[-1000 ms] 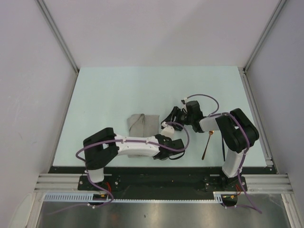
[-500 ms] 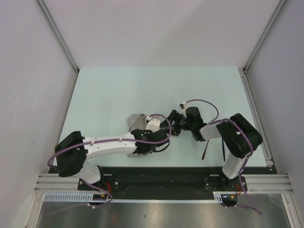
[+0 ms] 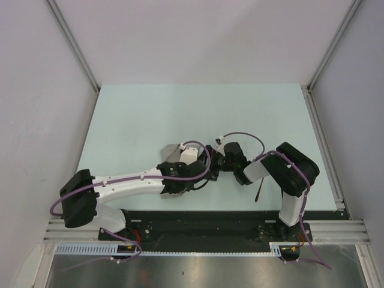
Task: Fold the napkin into a case and place the utensils inside
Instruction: Fold the 2/3-rectangle-folded napkin at the center of the board.
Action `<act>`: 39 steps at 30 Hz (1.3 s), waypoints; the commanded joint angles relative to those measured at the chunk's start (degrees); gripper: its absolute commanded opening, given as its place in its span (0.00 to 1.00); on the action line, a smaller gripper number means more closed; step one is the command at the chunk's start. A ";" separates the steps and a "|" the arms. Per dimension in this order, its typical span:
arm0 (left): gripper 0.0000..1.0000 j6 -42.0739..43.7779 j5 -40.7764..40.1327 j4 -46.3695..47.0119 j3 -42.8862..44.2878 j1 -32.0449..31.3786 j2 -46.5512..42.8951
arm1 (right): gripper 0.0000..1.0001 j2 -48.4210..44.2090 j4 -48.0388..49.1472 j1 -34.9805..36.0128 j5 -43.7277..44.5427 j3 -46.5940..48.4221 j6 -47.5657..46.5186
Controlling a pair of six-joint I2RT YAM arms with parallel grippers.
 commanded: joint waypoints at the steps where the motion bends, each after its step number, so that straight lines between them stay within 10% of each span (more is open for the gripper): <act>1: 0.00 1.28 -0.12 -0.19 -0.80 0.54 -3.42 | 1.00 0.50 -0.43 1.97 3.72 1.03 0.45; 19: 0.00 -0.21 2.25 3.94 -6.07 1.60 -8.17 | 0.96 2.61 -18.79 -2.33 11.99 13.67 -13.43; 35: 0.00 -4.95 2.25 5.18 -12.57 1.95 -13.52 | 0.32 7.09 -31.69 -0.58 10.23 29.66 -23.18; 39: 0.00 -6.98 2.43 6.05 -17.04 2.47 -16.07 | 0.31 7.18 -36.89 1.61 12.16 33.97 -25.39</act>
